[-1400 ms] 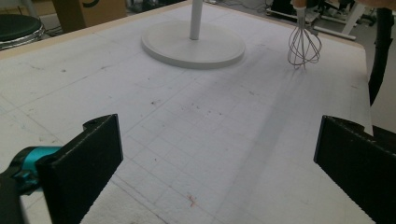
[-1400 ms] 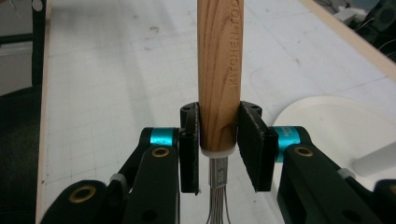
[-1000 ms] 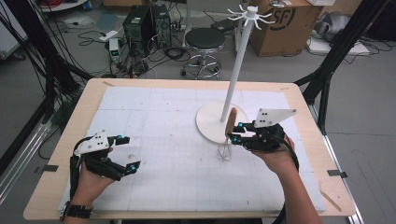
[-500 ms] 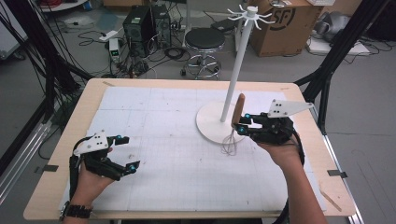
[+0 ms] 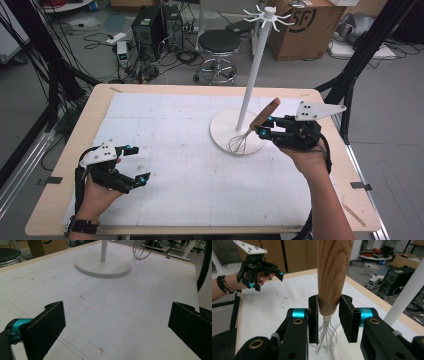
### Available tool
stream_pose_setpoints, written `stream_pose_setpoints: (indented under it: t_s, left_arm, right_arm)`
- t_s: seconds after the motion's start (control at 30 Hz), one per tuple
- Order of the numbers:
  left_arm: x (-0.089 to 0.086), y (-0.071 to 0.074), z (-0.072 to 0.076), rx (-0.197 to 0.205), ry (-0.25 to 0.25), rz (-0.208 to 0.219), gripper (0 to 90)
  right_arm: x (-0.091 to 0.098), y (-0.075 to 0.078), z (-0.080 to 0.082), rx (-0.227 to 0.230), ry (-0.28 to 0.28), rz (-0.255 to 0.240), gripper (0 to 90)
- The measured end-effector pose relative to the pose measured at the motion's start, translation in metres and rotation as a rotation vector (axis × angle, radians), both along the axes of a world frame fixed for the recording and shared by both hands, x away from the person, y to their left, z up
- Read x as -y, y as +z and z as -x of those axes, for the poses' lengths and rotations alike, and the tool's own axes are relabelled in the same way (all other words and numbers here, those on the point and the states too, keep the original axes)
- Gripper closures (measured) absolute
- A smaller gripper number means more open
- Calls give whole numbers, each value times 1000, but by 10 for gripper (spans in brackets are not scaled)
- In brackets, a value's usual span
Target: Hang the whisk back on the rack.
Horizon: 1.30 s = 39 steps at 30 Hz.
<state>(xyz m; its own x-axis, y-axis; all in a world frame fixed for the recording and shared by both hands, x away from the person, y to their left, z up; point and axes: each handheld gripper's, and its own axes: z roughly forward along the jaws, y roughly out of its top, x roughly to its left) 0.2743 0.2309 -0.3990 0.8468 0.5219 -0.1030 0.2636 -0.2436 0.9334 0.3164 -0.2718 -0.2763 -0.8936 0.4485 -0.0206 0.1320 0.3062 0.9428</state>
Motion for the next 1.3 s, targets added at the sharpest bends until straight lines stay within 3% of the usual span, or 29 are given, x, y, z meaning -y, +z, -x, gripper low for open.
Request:
stream_pose_setpoints:
  t_s: [0.27, 0.77, 1.3]
  left_arm:
    - [0, 0, 0, 0, -1, -1, 17]
    - [0, -3, -1, -9, 1, -5, 17]
    - [0, -7, -3, -24, 6, -11, 17]
  right_arm:
    - [7, 15, -7, 8, -18, -24, 703]
    - [26, 49, -34, 1, -77, -19, 703]
    - [45, 65, -64, -14, -129, -45, 703]
